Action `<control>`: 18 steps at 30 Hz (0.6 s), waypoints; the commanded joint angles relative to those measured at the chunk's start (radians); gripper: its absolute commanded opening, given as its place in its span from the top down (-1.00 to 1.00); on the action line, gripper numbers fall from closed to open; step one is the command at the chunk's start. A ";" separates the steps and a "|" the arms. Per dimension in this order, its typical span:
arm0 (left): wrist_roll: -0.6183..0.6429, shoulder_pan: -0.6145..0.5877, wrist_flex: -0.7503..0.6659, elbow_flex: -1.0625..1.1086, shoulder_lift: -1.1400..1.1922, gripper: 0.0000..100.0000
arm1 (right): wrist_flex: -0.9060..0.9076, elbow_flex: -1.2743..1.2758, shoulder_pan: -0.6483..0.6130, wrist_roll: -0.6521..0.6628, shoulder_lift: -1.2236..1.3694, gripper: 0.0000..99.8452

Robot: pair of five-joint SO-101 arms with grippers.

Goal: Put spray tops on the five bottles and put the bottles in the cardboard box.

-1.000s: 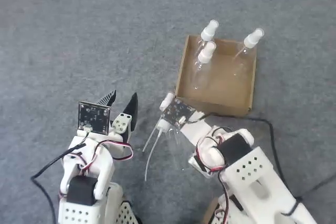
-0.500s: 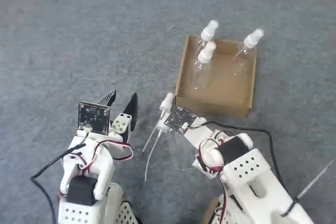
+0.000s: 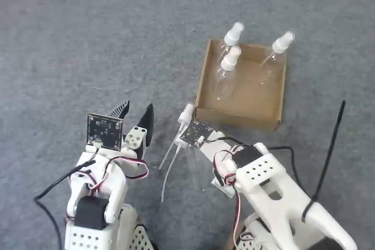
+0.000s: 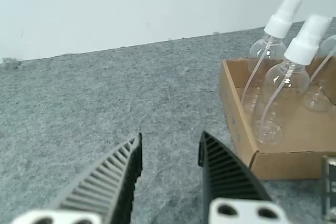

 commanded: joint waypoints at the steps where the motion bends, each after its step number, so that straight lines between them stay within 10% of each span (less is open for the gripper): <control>1: -0.005 -0.006 -0.028 -0.002 -0.011 0.69 | -0.018 -0.012 0.018 0.008 0.002 0.88; 18: -0.003 -0.005 0.009 -0.024 0.002 0.69 | 0.487 -0.692 0.196 0.080 0.005 0.98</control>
